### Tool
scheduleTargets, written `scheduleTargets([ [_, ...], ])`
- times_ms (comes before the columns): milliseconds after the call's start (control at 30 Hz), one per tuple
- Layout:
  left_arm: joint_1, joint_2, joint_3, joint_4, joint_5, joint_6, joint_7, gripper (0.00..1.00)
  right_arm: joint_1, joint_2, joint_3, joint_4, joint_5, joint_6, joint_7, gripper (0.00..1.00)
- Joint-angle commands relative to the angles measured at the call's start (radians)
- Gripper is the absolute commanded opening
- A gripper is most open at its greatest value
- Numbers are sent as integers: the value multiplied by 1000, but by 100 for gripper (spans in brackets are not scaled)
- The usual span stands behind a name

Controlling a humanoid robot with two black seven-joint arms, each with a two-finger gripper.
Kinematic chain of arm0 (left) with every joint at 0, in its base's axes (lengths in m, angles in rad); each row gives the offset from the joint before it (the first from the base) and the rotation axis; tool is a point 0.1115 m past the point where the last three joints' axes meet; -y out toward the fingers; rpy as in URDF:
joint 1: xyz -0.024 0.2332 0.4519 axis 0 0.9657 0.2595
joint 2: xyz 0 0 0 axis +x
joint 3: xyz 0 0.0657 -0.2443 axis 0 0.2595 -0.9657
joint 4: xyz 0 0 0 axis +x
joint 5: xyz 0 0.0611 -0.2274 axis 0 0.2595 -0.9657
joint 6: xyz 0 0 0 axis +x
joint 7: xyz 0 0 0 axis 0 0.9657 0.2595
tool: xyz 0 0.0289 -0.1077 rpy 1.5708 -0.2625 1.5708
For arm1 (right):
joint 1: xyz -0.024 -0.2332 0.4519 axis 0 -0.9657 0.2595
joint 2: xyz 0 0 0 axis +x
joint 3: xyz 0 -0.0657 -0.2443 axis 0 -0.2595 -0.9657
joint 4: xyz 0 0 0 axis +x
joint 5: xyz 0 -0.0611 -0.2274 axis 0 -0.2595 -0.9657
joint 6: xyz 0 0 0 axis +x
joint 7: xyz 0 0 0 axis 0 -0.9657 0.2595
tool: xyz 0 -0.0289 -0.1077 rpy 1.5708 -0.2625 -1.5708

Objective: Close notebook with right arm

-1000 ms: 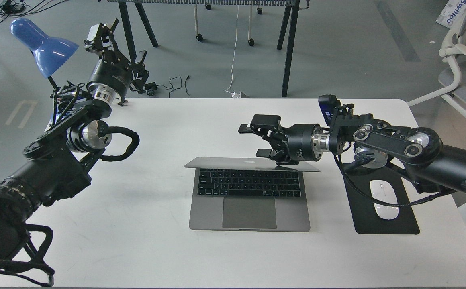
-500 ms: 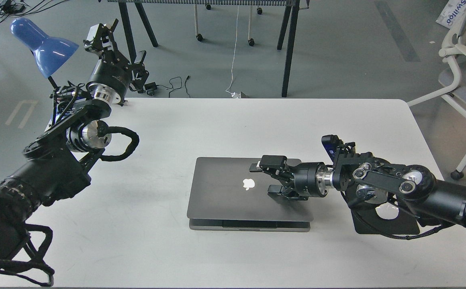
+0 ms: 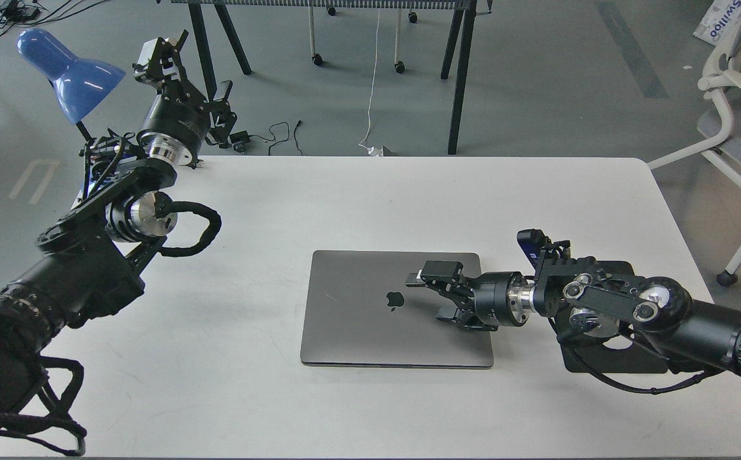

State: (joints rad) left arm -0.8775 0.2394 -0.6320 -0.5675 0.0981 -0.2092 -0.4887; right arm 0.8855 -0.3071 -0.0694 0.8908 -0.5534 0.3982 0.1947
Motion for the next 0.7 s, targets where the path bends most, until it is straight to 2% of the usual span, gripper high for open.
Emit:
scheduleTargets([
  [0,0,0,0,0,0,1,0,100,-11,11,-1,-9,-2,-2,0,100],
  [367,0,0,0,0,0,-1,0,100,25,14,36,-7,4,-4,3,100],
  [533,0,0,0,0,0,-1,0,100,99,5,242,-38,3,-16,0,100],
  [667,0,0,0,0,0,-1,0,100,151,14,445,-186,18,-27,2,100],
])
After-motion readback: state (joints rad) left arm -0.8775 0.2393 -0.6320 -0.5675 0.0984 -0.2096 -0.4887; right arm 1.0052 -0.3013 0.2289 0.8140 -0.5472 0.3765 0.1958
